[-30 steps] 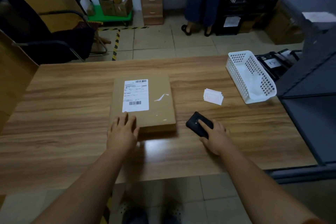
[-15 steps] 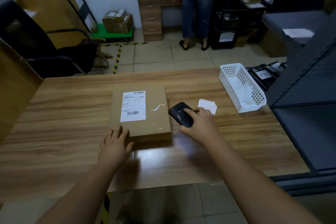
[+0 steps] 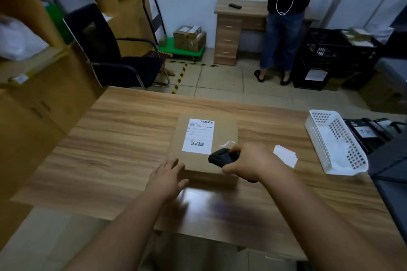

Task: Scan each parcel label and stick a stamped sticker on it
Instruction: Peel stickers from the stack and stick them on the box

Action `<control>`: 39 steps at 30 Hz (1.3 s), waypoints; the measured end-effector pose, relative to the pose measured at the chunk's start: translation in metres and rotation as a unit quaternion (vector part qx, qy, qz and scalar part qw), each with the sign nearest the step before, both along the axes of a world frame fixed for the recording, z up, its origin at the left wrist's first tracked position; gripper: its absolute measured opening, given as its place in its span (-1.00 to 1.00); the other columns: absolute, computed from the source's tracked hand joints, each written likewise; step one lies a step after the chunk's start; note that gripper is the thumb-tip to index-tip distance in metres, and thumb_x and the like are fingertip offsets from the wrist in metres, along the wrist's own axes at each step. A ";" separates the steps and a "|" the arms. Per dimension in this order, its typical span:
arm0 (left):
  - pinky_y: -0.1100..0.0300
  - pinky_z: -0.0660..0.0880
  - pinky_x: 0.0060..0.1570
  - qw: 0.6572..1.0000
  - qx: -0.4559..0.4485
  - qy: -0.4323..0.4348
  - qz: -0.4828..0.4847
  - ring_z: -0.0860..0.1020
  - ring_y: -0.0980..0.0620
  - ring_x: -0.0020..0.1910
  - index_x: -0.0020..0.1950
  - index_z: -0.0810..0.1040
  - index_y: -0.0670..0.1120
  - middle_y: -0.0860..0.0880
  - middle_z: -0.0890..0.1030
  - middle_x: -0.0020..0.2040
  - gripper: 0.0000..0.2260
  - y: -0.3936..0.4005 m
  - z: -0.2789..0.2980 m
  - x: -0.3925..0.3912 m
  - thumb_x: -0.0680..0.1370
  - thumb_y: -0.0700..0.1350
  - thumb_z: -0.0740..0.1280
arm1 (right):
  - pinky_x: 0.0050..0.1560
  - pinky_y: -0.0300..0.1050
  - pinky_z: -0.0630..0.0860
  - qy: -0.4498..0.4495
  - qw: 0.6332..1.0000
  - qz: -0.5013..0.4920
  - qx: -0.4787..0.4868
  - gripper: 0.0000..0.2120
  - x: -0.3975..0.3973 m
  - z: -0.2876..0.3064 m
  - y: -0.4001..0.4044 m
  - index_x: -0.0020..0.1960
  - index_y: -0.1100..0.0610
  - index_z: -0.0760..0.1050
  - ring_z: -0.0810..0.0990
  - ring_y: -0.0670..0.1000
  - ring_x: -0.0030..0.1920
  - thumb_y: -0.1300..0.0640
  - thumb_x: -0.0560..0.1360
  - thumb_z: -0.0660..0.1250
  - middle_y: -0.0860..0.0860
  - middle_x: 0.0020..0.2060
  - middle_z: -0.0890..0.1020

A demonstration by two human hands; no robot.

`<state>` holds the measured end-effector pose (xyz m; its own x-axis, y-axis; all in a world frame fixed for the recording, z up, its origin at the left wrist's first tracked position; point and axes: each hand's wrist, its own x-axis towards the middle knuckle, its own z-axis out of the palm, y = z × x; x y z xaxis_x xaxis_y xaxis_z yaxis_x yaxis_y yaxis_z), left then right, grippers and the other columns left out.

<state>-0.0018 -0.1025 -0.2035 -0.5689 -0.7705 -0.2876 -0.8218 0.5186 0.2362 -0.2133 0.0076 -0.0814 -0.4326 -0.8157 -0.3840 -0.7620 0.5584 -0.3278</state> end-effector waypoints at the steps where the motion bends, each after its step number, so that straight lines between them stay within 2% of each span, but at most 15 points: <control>1: 0.07 0.16 0.45 1.000 -0.001 0.001 0.001 0.16 -0.02 0.53 0.51 0.26 0.10 0.04 0.15 0.58 -0.50 0.000 0.001 0.000 0.60 0.19 0.22 | -0.19 -0.14 0.50 -0.008 1.000 0.000 0.004 -0.41 -0.003 0.003 0.003 0.27 -0.17 0.51 0.48 0.01 0.03 -0.21 0.25 0.43 0.00 0.01 0.59; 3: 0.08 0.18 0.43 1.000 -0.007 0.005 0.000 0.21 -0.04 0.50 0.47 0.31 0.10 0.01 0.20 0.55 -0.53 -0.001 0.003 -0.003 0.59 0.19 0.22 | -0.18 -0.16 0.49 -0.024 1.000 -0.008 0.008 -0.46 -0.010 0.009 0.012 0.26 -0.16 0.52 0.49 0.00 0.02 -0.16 0.28 0.43 0.00 0.03 0.59; 7: 0.10 0.18 0.41 0.999 -0.020 0.034 -0.019 0.25 -0.03 0.47 0.49 0.32 0.09 0.02 0.26 0.52 -0.51 0.001 0.008 -0.017 0.59 0.19 0.24 | -0.35 -0.24 0.31 0.009 0.999 -0.036 -0.024 -0.57 -0.039 0.000 0.033 0.23 -0.22 0.51 0.43 -0.05 -0.08 -0.15 0.36 0.39 -0.10 0.00 0.59; 8: 0.11 0.17 0.42 0.999 -0.023 0.037 -0.030 0.24 -0.03 0.47 0.50 0.31 0.09 0.03 0.26 0.53 -0.50 0.002 0.008 -0.021 0.59 0.19 0.24 | -0.30 -0.22 0.38 0.016 0.998 -0.046 -0.036 -0.54 -0.048 -0.009 0.040 0.26 -0.21 0.50 0.41 -0.02 -0.01 -0.14 0.37 0.39 -0.09 0.03 0.56; 10: 0.13 0.17 0.41 0.997 -0.032 0.043 -0.052 0.25 -0.02 0.47 0.50 0.31 0.09 0.03 0.27 0.52 -0.50 0.005 0.007 -0.031 0.59 0.19 0.24 | 0.00 -0.10 0.50 0.021 0.996 -0.072 -0.046 -0.42 -0.065 -0.036 0.053 0.39 -0.18 0.41 0.34 0.07 0.21 -0.15 0.38 0.40 -0.01 0.15 0.48; 12: 0.13 0.18 0.41 0.996 -0.036 0.048 -0.072 0.25 -0.02 0.47 0.49 0.31 0.09 0.03 0.28 0.52 -0.50 0.007 0.005 -0.042 0.58 0.19 0.24 | 0.22 -0.06 0.40 0.018 0.994 -0.099 -0.050 -0.33 -0.076 -0.069 0.066 0.47 -0.13 0.34 0.28 0.10 0.32 -0.14 0.38 0.42 0.04 0.26 0.41; 16: 0.06 0.24 0.39 0.991 -0.040 0.058 -0.110 0.27 -0.02 0.46 0.48 0.34 0.08 0.03 0.29 0.51 -0.51 0.012 -0.001 -0.063 0.58 0.20 0.24 | 0.29 -0.07 0.35 -0.014 0.993 -0.117 -0.027 -0.26 -0.080 -0.128 0.086 0.50 -0.09 0.30 0.27 0.07 0.32 -0.11 0.36 0.45 0.03 0.31 0.36; 19: 0.04 0.29 0.37 0.987 -0.040 0.075 -0.135 0.34 -0.03 0.40 0.44 0.40 0.06 0.03 0.37 0.45 -0.52 0.011 -0.007 -0.078 0.57 0.22 0.25 | 0.35 0.04 0.31 0.021 0.996 -0.090 0.011 -0.28 -0.077 -0.159 0.090 0.50 -0.12 0.24 0.26 0.10 0.34 -0.17 0.40 0.40 0.04 0.36 0.34; 22: 0.01 0.29 0.36 0.984 -0.033 0.092 -0.152 0.35 -0.04 0.38 0.40 0.45 0.04 0.01 0.40 0.40 -0.54 0.008 -0.012 -0.093 0.56 0.21 0.27 | 0.38 0.07 0.25 0.042 0.995 -0.093 0.018 -0.31 -0.075 -0.176 0.089 0.50 -0.15 0.21 0.28 0.11 0.36 -0.16 0.44 0.37 0.03 0.42 0.30; 28: -0.01 0.28 0.33 0.977 -0.035 0.116 -0.174 0.36 -0.07 0.37 0.37 0.48 0.01 -0.03 0.43 0.39 -0.56 -0.004 -0.015 -0.130 0.54 0.16 0.32 | 0.38 0.06 0.27 0.010 0.995 -0.104 0.009 -0.35 -0.083 -0.180 0.085 0.48 -0.12 0.22 0.26 0.10 0.38 -0.13 0.45 0.36 -0.01 0.43 0.27; 32: -0.02 0.25 0.35 0.978 -0.053 0.116 -0.166 0.33 -0.08 0.39 0.36 0.47 0.04 -0.04 0.40 0.42 -0.55 -0.007 -0.020 -0.155 0.53 0.18 0.30 | 0.38 0.03 0.33 -0.010 0.987 -0.151 -0.048 -0.38 -0.105 -0.164 0.077 0.49 -0.08 0.27 0.23 0.06 0.42 -0.14 0.48 0.36 -0.02 0.42 0.32; 36: -0.07 0.17 0.42 0.984 -0.063 0.087 -0.143 0.24 -0.12 0.46 0.42 0.40 0.06 -0.06 0.31 0.49 -0.50 -0.005 -0.021 -0.177 0.53 0.23 0.25 | 0.39 -0.06 0.27 -0.006 0.982 -0.173 -0.078 -0.43 -0.137 -0.154 0.067 0.50 -0.02 0.30 0.24 0.03 0.44 -0.07 0.53 0.32 -0.02 0.43 0.36; 39: -0.06 0.06 0.47 0.988 -0.054 0.068 -0.128 0.14 -0.11 0.52 0.48 0.32 0.10 -0.04 0.20 0.55 -0.46 -0.005 -0.023 -0.190 0.54 0.26 0.22 | 0.38 -0.02 0.33 0.003 0.978 -0.194 -0.078 -0.49 -0.166 -0.158 0.061 0.46 0.01 0.36 0.31 0.04 0.42 -0.09 0.55 0.30 0.00 0.40 0.40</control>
<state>-0.1917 -0.1072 -0.2265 -0.7765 -0.6189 -0.1183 -0.6251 0.7331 0.2679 -0.3797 0.0684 -0.2395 -0.7225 -0.6388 -0.2644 -0.5053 0.7489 -0.4287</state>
